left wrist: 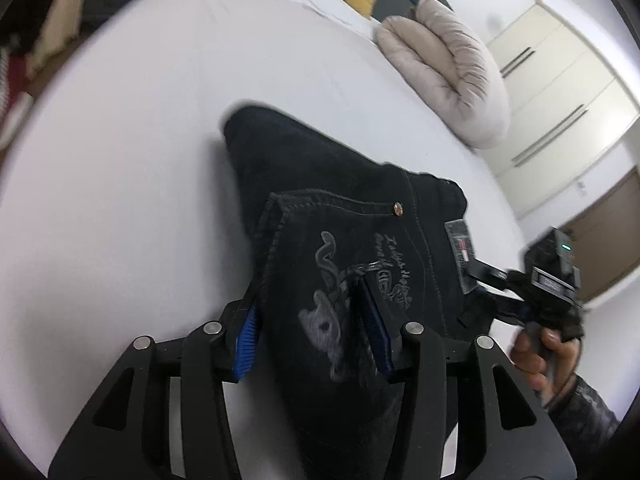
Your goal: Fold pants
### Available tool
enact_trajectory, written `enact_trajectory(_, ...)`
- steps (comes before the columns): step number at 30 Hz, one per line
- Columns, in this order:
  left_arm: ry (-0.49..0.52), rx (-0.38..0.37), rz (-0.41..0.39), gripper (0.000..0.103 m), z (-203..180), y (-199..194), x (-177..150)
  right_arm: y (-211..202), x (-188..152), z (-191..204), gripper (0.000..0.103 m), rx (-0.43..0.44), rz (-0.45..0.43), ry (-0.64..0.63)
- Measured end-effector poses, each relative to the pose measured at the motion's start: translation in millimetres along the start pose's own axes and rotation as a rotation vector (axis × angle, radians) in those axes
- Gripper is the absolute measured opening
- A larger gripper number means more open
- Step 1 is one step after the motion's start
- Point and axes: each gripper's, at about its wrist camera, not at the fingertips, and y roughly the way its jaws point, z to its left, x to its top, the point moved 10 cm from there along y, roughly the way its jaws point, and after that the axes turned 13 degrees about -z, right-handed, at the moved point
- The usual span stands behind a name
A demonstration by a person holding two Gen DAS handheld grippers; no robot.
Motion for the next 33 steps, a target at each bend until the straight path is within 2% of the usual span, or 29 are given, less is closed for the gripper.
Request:
enact_trajectory(1, 0.023, 0.036, -0.041, 0.050, -2.9, -16.0, 5.0, -10.8, -0.9, -1.8, 0.053, -0.041, -0.024, -0.022)
enact_trajectory(2, 0.058, 0.068, -0.083, 0.054, -16.1, -34.1, 9.5, -29.0, -2.8, -0.1, 0.059, -0.101, -0.068, -0.072)
enact_trajectory(3, 0.101, 0.103, -0.124, 0.064, -21.5, -49.4, 16.1, -48.6, -6.0, 3.8, 0.060, -0.130, -0.108, -0.117)
enact_trajectory(5, 0.243, 0.214, -0.261, 0.077, -47.7, -102.9, 22.9, -76.7, -9.4, 23.9, 0.061, -0.182, -0.187, -0.217)
enact_trajectory(7, 0.352, 0.334, -0.388, 0.100, -82.2, -147.9, 31.4, -113.1, -11.5, 52.4, 0.062, -0.220, -0.293, -0.344)
enact_trajectory(8, 0.385, 0.376, -0.435, 0.102, -100.3, -160.5, 33.9, -136.6, -12.1, 71.5, 0.067, -0.228, -0.366, -0.403)
enact_trajectory(9, 0.428, 0.430, -0.509, 0.103, -114.7, -188.9, 39.4, -152.9, -10.2, 86.7, 0.078, -0.234, -0.425, -0.435)
enact_trajectory(10, 0.473, 0.483, -0.602, 0.103, -134.1, -224.7, 40.3, -174.5, -8.5, 105.0, 0.084, -0.241, -0.502, -0.468)
enact_trajectory(12, 0.502, 0.529, -0.706, 0.103, -162.6, -265.0, 38.2, -211.8, 1.0, 147.5, 0.103, -0.240, -0.663, -0.519)
enact_trajectory(13, 0.492, 0.558, -0.757, 0.103, -172.6, -291.3, 34.4, -242.9, 0.6, 166.2, 0.103, -0.229, -0.764, -0.546)
enact_trajectory(14, 0.473, 0.576, -0.780, 0.103, -175.8, -311.1, 31.2, -267.4, -1.5, 174.0, 0.103, -0.225, -0.815, -0.562)
enact_trajectory(15, 0.452, 0.579, -0.792, 0.103, -187.2, -320.1, 27.3, -286.5, -3.1, 184.3, 0.103, -0.226, -0.857, -0.578)
enact_trajectory(18, 0.425, 0.523, -0.776, 0.103, -209.2, -345.7, 12.9, -343.5, -14.8, 214.0, 0.103, -0.237, -0.954, -0.611)
enact_trajectory(20, 0.407, 0.495, -0.784, 0.103, -223.5, -353.2, 2.8, -361.6, -20.8, 235.1, 0.103, -0.215, -1.017, -0.610)
enact_trajectory(23, 0.399, 0.483, -0.740, 0.103, -230.6, -352.0, -16.3, -394.4, -40.8, 245.6, 0.103, -0.219, -1.085, -0.611)
enact_trajectory(24, 0.401, 0.490, -0.693, 0.103, -230.3, -343.1, -27.4, -398.8, -48.9, 247.2, 0.103, -0.224, -1.091, -0.619)
enact_trajectory(27, 0.380, 0.508, -0.564, 0.103, -222.7, -329.7, -60.3, -393.6, -66.6, 237.3, 0.103, -0.246, -1.054, -0.636)
enact_trajectory(33, 0.325, 0.505, -0.401, 0.103, -208.5, -275.8, -113.9, -342.5, -93.6, 195.3, 0.103, -0.361, -0.831, -0.617)
